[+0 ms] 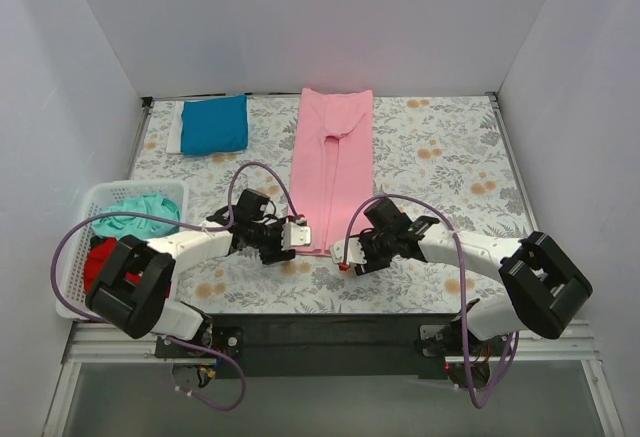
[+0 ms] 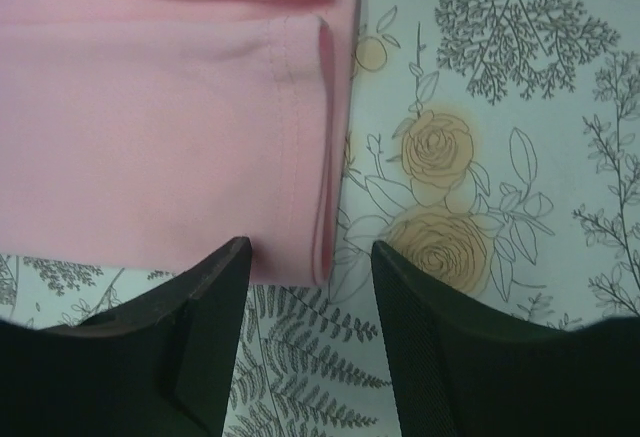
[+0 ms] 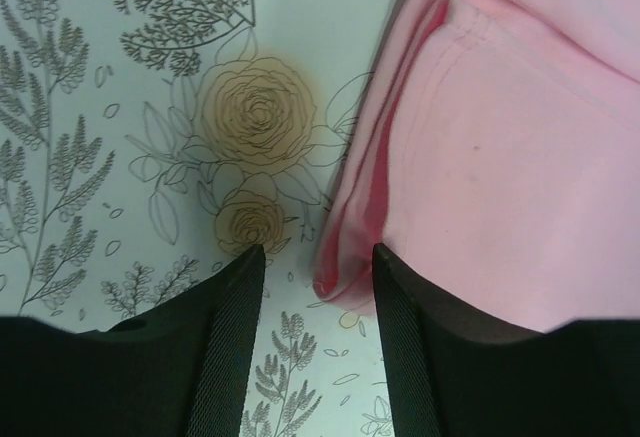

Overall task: Fold and stack the t-shirts
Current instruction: Fold the tshirt

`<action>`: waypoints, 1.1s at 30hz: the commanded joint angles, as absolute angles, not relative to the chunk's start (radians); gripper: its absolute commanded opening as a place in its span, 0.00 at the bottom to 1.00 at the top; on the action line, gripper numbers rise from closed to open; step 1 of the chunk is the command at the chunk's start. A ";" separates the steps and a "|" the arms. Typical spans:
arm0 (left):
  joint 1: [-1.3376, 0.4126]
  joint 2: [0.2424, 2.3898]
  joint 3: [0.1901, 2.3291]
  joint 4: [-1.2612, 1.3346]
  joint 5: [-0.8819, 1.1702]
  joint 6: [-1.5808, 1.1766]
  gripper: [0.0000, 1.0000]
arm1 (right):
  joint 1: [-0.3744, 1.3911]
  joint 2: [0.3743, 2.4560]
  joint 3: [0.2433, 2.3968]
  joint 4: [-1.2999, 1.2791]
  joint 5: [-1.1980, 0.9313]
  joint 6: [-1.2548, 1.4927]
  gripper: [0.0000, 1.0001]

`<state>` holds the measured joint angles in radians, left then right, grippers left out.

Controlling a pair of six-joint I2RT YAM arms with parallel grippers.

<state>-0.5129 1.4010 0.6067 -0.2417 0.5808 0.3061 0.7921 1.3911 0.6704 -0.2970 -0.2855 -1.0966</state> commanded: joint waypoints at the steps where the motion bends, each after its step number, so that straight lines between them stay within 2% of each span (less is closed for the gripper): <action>1: -0.517 1.433 0.595 -0.201 0.554 0.367 0.50 | 0.793 1.442 0.624 -0.227 -0.227 -1.109 0.53; 2: -0.518 1.439 0.594 -0.202 0.554 0.371 0.49 | 0.792 1.450 0.624 -0.222 -0.222 -1.105 0.53; 7: -0.520 1.462 0.595 -0.216 0.560 0.400 0.37 | 0.784 1.463 0.609 -0.224 -0.224 -1.086 0.38; 8: -0.520 1.479 0.601 -0.222 0.558 0.403 0.32 | 0.784 1.466 0.606 -0.225 -0.222 -1.086 0.34; 10: -0.522 1.491 0.606 -0.233 0.555 0.413 0.27 | 0.784 1.470 0.603 -0.227 -0.219 -1.086 0.27; 11: -0.522 1.494 0.609 -0.236 0.555 0.414 0.25 | 0.784 1.457 0.606 -0.233 -0.222 -1.085 0.27; 17: -0.523 1.477 0.609 -0.253 0.561 0.420 0.25 | 0.784 1.313 0.656 -0.391 -0.339 -1.112 0.34; 21: -0.523 1.474 0.615 -0.253 0.571 0.407 0.26 | 0.784 1.217 0.686 -0.416 -0.393 -1.109 0.64; 23: -0.523 1.473 0.620 -0.253 0.577 0.402 0.26 | 0.784 1.239 0.704 -0.413 -0.373 -1.095 0.71; 28: -0.523 1.471 0.626 -0.255 0.583 0.402 0.27 | 0.772 1.331 0.721 -0.381 -0.331 -1.069 0.72; 33: -0.523 1.474 0.630 -0.264 0.583 0.400 0.27 | 0.749 1.423 0.687 -0.309 -0.305 -1.088 0.64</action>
